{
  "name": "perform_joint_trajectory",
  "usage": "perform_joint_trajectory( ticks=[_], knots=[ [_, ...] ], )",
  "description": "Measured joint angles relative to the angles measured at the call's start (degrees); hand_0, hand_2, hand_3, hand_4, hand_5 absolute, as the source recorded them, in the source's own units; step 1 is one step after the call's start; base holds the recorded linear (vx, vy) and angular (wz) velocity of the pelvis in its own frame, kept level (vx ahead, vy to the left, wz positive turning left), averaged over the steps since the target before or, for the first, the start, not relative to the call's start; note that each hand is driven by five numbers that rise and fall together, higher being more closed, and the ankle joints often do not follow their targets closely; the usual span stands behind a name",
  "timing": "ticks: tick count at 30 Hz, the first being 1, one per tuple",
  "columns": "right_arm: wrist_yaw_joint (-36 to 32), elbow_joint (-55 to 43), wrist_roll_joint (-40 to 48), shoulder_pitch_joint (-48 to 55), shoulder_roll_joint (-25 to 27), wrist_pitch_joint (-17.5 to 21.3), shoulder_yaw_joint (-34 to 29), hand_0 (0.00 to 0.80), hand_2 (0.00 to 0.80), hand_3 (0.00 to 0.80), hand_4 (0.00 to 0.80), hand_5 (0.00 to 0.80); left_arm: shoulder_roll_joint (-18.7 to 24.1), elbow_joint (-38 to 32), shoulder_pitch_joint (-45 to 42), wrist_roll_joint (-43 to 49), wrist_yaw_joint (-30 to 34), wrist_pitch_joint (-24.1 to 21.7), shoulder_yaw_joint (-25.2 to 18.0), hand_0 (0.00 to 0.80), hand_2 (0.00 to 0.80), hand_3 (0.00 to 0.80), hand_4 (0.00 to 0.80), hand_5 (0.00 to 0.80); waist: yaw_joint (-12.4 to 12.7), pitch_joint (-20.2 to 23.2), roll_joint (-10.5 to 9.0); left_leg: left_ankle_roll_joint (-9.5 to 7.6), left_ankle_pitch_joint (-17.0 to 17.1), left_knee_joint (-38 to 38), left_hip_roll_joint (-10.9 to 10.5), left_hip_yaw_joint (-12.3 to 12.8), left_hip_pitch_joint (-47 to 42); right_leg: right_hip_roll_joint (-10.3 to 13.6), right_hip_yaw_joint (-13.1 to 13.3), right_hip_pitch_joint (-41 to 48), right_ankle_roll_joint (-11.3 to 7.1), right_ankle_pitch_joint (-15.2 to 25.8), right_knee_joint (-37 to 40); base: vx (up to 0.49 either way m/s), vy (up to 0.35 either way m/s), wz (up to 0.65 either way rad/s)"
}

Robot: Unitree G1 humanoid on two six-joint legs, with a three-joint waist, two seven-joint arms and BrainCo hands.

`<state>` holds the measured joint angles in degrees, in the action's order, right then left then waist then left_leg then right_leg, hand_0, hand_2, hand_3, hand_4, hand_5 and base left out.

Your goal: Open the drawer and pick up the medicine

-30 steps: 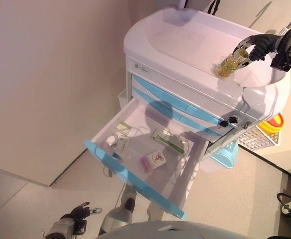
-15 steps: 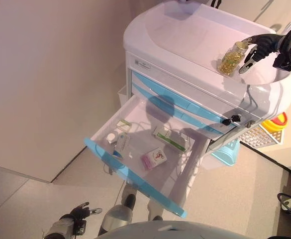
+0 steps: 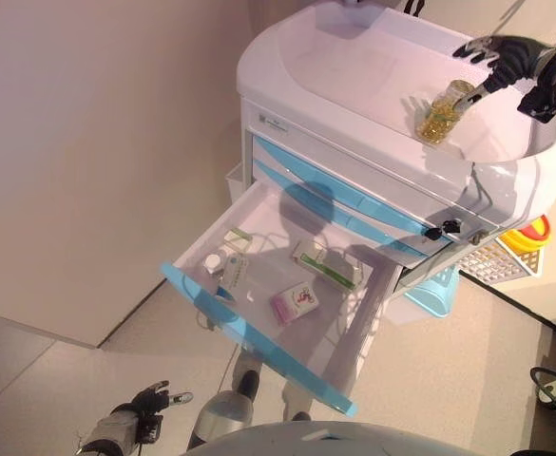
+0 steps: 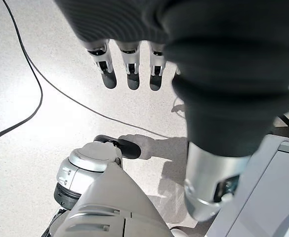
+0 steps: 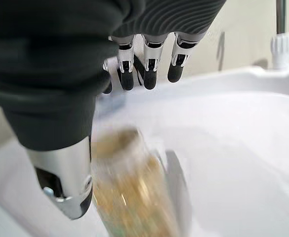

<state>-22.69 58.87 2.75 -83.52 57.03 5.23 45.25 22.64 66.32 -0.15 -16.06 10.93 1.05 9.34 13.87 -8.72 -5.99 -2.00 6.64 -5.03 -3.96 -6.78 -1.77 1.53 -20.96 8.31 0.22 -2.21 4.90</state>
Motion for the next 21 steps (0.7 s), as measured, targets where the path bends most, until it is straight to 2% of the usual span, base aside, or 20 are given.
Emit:
perform_joint_trajectory(
  ticks=[4,8,12,15,18,21],
  knots=[
    [4.9,-3.5,2.7,-3.0,2.8,0.0,0.0,0.000,0.000,0.000,0.000,0.000,0.1,0.0,-0.2,0.2,0.2,-0.1,0.2,0.000,0.000,0.000,0.000,0.000,-0.5,0.0,0.01,0.00,0.0,0.0,0.1,1.2,0.0,0.0,1.0,-0.4,0.01,0.0,-0.2,-0.060,-0.025,-0.12],
    [7.9,-6.4,3.8,-6.2,5.9,0.1,0.0,0.000,0.000,0.000,0.000,0.000,0.1,0.0,-0.6,0.3,0.7,-0.8,0.2,0.000,0.000,0.000,0.000,0.000,-2.2,0.0,0.01,0.02,-0.1,0.0,0.4,2.7,-0.5,0.0,2.8,-1.0,0.02,0.0,-0.9,-0.056,-0.012,-0.22],
    [10.6,-7.7,8.0,-7.3,8.3,0.0,0.0,0.000,0.000,0.000,0.000,0.000,0.6,-0.1,-0.5,0.4,0.7,-1.4,0.9,0.000,0.000,0.000,0.000,0.000,-4.8,0.0,0.04,0.16,-0.5,0.0,1.0,5.2,-1.5,-0.2,5.3,-1.1,-0.14,0.2,-1.0,-0.045,-0.025,-0.32],
    [12.8,-8.2,9.9,-6.9,9.9,-0.1,-0.9,0.000,0.000,0.000,0.000,0.000,0.6,-0.1,-0.9,0.4,0.9,-1.6,1.7,0.000,0.000,0.000,0.000,0.000,-6.9,0.3,0.59,0.28,-0.8,0.0,1.2,5.7,-1.9,-0.3,6.7,-1.1,-0.10,0.6,-1.0,-0.035,-0.030,-0.30],
    [15.8,-10.3,13.0,-2.0,11.1,-0.1,-8.4,0.000,0.000,0.000,0.000,0.000,0.6,-0.3,-0.9,0.5,0.9,-1.7,2.0,0.000,0.000,0.000,0.000,0.000,-8.5,0.8,1.24,-0.02,-1.2,0.0,1.5,8.0,-2.4,-0.4,8.9,-1.7,-0.05,1.1,-1.1,-0.039,-0.041,-0.36],
    [18.0,-15.7,18.4,12.1,11.4,0.9,-21.1,0.000,0.000,0.000,0.000,0.000,0.4,-0.4,-1.0,1.6,1.2,-1.7,2.2,0.000,0.000,0.000,0.000,0.000,-10.0,1.8,1.51,-0.16,-1.5,0.0,1.7,9.4,-2.6,-0.5,10.4,-2.1,0.17,1.3,-1.6,-0.047,-0.058,-0.28]
  ],
)
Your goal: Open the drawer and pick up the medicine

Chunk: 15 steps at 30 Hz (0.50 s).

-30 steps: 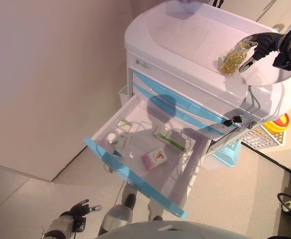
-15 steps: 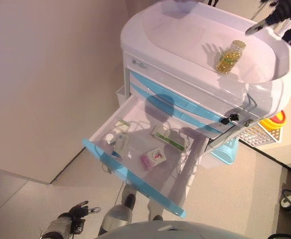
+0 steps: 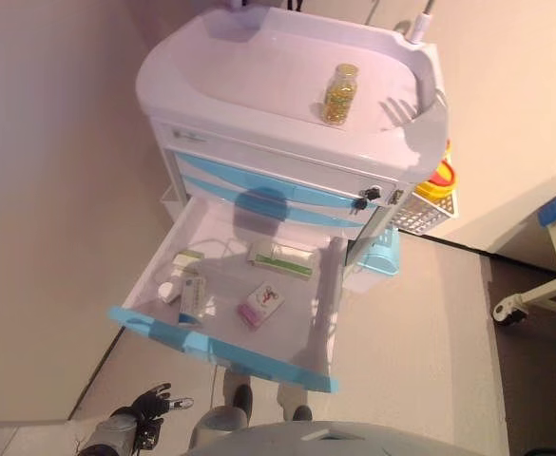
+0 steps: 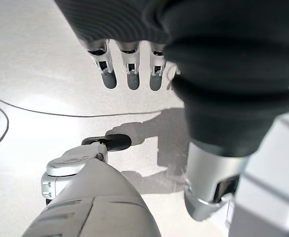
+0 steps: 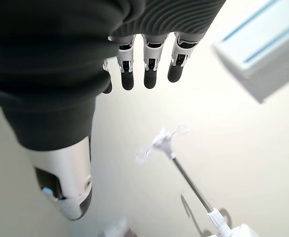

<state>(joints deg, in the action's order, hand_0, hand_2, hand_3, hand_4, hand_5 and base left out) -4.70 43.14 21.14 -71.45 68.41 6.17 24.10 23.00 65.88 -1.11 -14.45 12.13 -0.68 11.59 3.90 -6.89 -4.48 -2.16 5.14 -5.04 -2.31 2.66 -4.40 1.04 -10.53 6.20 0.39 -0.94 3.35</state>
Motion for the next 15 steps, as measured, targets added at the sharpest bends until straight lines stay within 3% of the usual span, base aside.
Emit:
perform_joint_trajectory(
  ticks=[3,6,12,15],
  knots=[
    [1.3,-6.2,5.6,19.5,-4.2,1.3,-15.6,0.000,0.000,0.000,0.000,0.000,-0.2,-0.4,-0.9,1.0,0.1,-0.2,0.0,0.000,0.000,0.000,0.000,0.000,-1.3,0.6,0.72,-0.09,-0.2,0.0,0.2,1.5,-0.1,-0.2,1.6,-0.8,0.06,0.1,-0.6,-0.055,-0.056,-0.27],
    [2.1,-13.7,8.1,39.3,-14.4,5.0,-29.0,0.000,0.000,0.000,0.000,0.000,-0.4,-1.0,-1.2,1.1,0.0,-0.5,0.0,0.000,0.000,0.000,0.000,0.000,-3.4,1.0,1.37,0.00,-0.4,0.0,0.4,2.3,-0.4,-0.4,2.6,-0.9,0.07,0.2,-0.5,-0.056,-0.051,-0.19],
    [3.0,-17.6,1.7,65.2,-34.2,13.2,-29.6,0.000,0.000,0.000,0.000,0.000,-3.0,-2.1,-2.3,2.2,-0.5,-0.7,-0.1,0.000,0.000,0.000,0.000,0.000,-6.0,0.8,2.88,0.56,-1.2,-0.1,1.0,3.7,-1.1,-1.1,5.2,-1.0,0.11,0.5,0.0,-0.032,-0.045,-0.25],
    [3.1,-12.9,-1.1,70.7,-39.1,14.2,-26.9,0.000,0.000,0.000,0.000,0.000,-4.1,-1.8,-2.6,2.2,-1.0,-0.8,-0.1,0.000,0.000,0.000,0.000,0.000,-7.7,0.8,3.18,0.81,-1.4,-0.3,1.4,4.5,-1.1,-1.2,5.4,-0.9,0.21,1.0,0.7,-0.007,-0.028,-0.14]
  ],
)
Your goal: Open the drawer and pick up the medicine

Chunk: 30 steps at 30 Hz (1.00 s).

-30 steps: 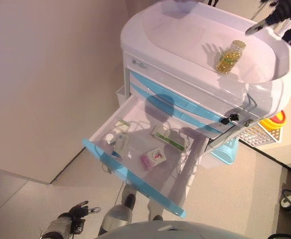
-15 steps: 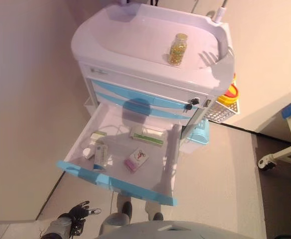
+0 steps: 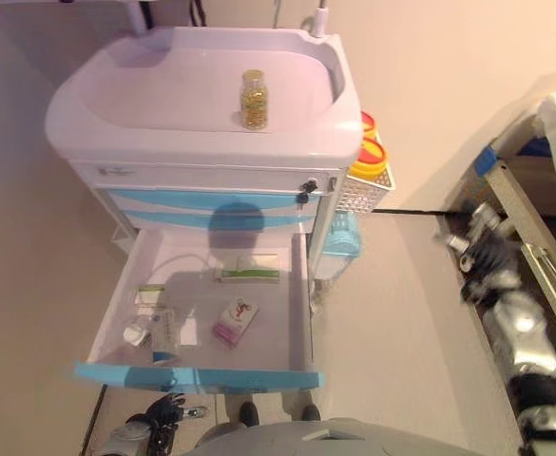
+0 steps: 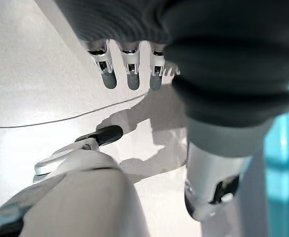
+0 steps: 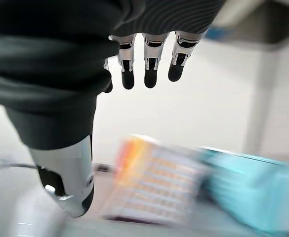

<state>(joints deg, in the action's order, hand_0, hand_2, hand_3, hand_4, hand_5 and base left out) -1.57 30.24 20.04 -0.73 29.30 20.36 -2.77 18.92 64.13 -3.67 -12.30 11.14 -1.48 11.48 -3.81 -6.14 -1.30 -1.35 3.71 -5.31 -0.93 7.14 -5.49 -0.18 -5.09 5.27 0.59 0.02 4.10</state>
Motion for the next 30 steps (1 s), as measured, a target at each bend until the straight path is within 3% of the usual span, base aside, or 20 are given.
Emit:
perform_joint_trajectory(
  ticks=[6,12,18,24,30],
  knots=[
    [0.0,19.4,-6.3,4.2,-6.4,0.6,5.6,0.000,0.000,0.000,0.000,0.000,-0.4,3.0,0.3,0.0,-0.5,-2.9,0.0,0.000,0.000,0.000,0.000,0.000,-0.5,-0.1,0.18,0.46,-0.5,0.0,0.4,0.8,-0.3,-0.2,0.0,0.2,0.03,0.0,0.8,0.020,-0.015,-0.07],
    [0.6,34.5,-14.4,6.8,-12.8,0.5,10.5,0.000,0.000,0.000,0.000,0.000,-1.4,5.5,0.3,0.0,-0.6,-5.5,0.0,0.000,0.000,0.000,0.000,0.000,-0.5,-0.6,1.95,0.51,-0.6,0.2,0.4,0.7,-0.3,-0.3,0.0,0.3,0.21,0.1,0.9,0.065,-0.003,-0.01],
    [2.6,36.8,-25.5,6.8,-12.2,0.5,14.7,0.000,0.000,0.000,0.000,0.000,-2.7,6.4,0.2,0.1,-1.9,-6.8,0.0,0.000,0.000,0.000,0.000,0.000,-0.4,-0.3,2.54,0.57,-0.8,0.2,0.5,0.6,-0.5,-0.4,0.0,0.5,0.14,0.0,0.7,0.093,-0.016,0.00],
    [2.4,34.9,-25.7,5.1,-11.5,0.8,17.9,0.000,0.000,0.000,0.000,0.000,-2.8,6.2,0.8,0.0,-3.8,-8.8,0.6,0.000,0.000,0.000,0.000,0.000,-0.2,-1.0,3.55,0.67,-0.7,0.3,0.6,0.4,0.4,-0.4,-0.1,-1.2,0.67,-0.4,-0.9,-0.042,-0.042,0.01],
    [2.8,34.7,-25.6,0.8,-10.1,3.9,21.7,0.000,0.000,0.000,0.000,0.000,-2.3,6.8,6.7,1.3,-5.5,-12.7,5.1,0.000,0.000,0.000,0.000,0.000,0.5,-6.0,4.64,0.52,-0.1,3.2,0.6,-1.3,5.2,-0.2,-0.8,-6.0,0.92,-0.5,-4.3,-0.059,0.030,0.07]
  ],
)
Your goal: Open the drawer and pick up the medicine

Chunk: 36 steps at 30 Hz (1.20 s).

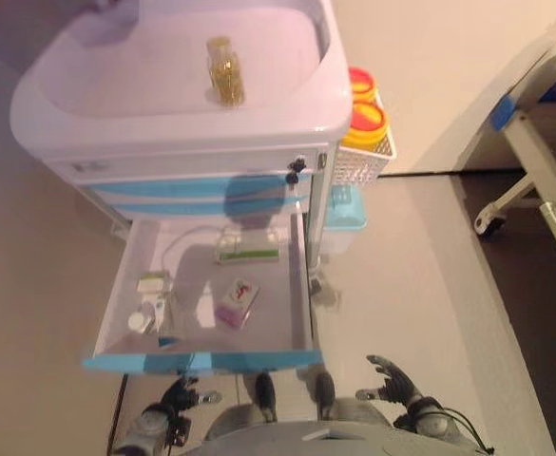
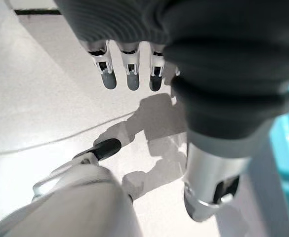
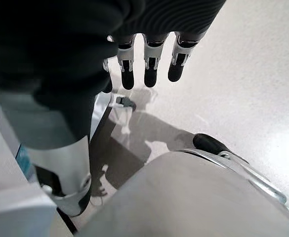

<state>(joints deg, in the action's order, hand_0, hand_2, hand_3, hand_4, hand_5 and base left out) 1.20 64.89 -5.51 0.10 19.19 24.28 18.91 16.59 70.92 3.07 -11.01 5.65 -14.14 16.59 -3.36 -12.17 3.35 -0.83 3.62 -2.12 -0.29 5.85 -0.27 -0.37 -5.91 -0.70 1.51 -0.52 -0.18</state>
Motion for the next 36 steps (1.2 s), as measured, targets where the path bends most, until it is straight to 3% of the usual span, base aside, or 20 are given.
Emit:
perform_joint_trajectory(
  ticks=[9,15,19,25,32,36],
  knots=[
    [-1.3,-8.0,0.0,-0.8,6.9,-4.5,-1.1,0.000,0.000,0.000,0.000,0.000,4.8,-11.5,1.5,2.2,-1.8,2.7,4.1,0.000,0.000,0.000,0.000,0.000,-1.4,-4.5,1.93,-0.27,-0.2,1.4,-0.7,2.1,1.0,1.2,2.1,-7.0,0.13,-5.4,-11.9,0.000,0.127,-0.11],
    [-1.4,-9.0,2.4,-2.6,8.8,-4.7,-1.2,0.000,0.000,0.000,0.000,0.000,9.9,-13.4,11.1,2.2,-2.2,3.1,5.3,0.000,0.000,0.000,0.000,0.000,-3.0,-9.7,-0.34,-0.18,-1.4,7.7,-1.0,3.7,8.3,1.7,4.2,-16.0,0.35,-6.7,-20.2,-0.091,0.043,-0.18],
    [-1.3,-10.2,3.1,-5.1,9.1,-4.7,-1.1,0.000,0.000,0.000,0.000,0.000,12.5,-13.9,18.9,2.2,-2.9,3.9,5.6,0.000,0.000,0.000,0.000,0.000,-3.9,-12.9,-2.21,-0.05,-4.1,14.5,-0.7,4.9,14.1,1.5,5.6,-21.1,0.59,-6.9,-24.3,-0.048,0.064,-0.19],
    [-0.3,-13.3,4.4,-6.6,9.9,-5.0,-0.4,0.000,0.000,0.000,0.000,0.000,15.8,-14.5,28.3,1.8,-2.3,5.4,5.9,0.000,0.000,0.000,0.000,0.000,-5.2,-15.5,-2.65,-0.53,-9.1,27.3,0.8,4.9,23.4,0.4,7.0,-27.9,0.85,-7.6,-30.3,0.005,0.079,-0.15],
    [-0.2,-18.8,4.5,-4.3,14.0,-5.4,-1.0,0.000,0.000,0.000,0.000,0.000,25.3,-17.0,36.0,1.9,-0.7,10.3,5.8,0.000,0.000,0.000,0.000,0.000,-6.7,-16.4,-3.46,-1.13,-16.3,42.4,1.3,3.1,30.8,-0.4,8.3,-34.3,0.71,-12.4,-42.4,0.114,0.081,-0.10],
    [-0.3,-17.7,4.8,-2.6,14.5,-4.8,-1.0,0.000,0.000,0.000,0.000,0.000,28.1,-11.3,43.2,1.8,-0.1,13.3,5.7,0.000,0.000,0.000,0.000,0.000,-8.0,-16.3,-3.74,-1.03,-18.1,46.0,1.1,2.4,33.2,-0.5,8.5,-36.3,0.75,-13.8,-45.5,0.085,0.023,0.02]
  ],
)
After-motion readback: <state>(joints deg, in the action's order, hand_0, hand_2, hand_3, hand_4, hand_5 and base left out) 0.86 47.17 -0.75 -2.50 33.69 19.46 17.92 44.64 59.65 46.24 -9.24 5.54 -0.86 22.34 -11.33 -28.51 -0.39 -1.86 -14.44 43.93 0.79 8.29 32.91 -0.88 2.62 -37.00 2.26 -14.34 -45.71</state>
